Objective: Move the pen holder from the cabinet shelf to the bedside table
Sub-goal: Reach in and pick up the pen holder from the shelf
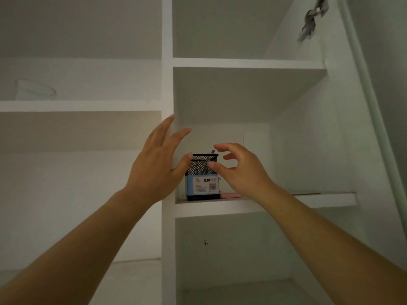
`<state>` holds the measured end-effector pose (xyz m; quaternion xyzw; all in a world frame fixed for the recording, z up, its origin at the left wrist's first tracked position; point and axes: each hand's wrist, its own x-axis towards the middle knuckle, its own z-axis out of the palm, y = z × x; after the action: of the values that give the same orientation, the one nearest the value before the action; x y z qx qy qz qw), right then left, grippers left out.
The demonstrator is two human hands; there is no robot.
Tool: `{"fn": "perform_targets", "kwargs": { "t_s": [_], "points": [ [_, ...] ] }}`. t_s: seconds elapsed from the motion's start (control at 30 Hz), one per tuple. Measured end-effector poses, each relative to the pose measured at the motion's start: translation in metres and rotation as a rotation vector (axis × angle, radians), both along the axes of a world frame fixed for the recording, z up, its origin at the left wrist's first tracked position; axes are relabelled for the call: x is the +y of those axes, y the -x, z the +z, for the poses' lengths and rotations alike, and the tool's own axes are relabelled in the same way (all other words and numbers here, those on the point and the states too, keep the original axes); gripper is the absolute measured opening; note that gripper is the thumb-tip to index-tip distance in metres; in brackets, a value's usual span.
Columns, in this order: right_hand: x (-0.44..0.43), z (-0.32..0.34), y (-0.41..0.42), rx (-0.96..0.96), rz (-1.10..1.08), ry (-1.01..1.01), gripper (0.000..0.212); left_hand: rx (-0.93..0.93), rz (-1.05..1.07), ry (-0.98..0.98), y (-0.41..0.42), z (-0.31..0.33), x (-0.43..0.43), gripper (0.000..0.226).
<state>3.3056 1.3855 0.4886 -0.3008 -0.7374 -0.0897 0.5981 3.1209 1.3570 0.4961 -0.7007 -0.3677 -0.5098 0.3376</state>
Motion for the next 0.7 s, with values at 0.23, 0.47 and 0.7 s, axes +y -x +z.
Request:
{"fn": "perform_targets", "kwargs": {
  "t_s": [0.23,0.47,0.7],
  "points": [
    [0.018,0.011,0.012,-0.161,-0.059,-0.021,0.050,-0.011,0.022,-0.070,0.004,0.001,0.015,0.061],
    [0.023,0.012,0.014,-0.132,-0.049,-0.032,0.033,-0.029,-0.042,-0.036,0.002,-0.010,0.027,0.069],
    [0.027,0.016,0.010,-0.163,-0.061,-0.009,0.041,-0.042,-0.100,-0.038,0.003,-0.010,0.032,0.069]
  ]
}}
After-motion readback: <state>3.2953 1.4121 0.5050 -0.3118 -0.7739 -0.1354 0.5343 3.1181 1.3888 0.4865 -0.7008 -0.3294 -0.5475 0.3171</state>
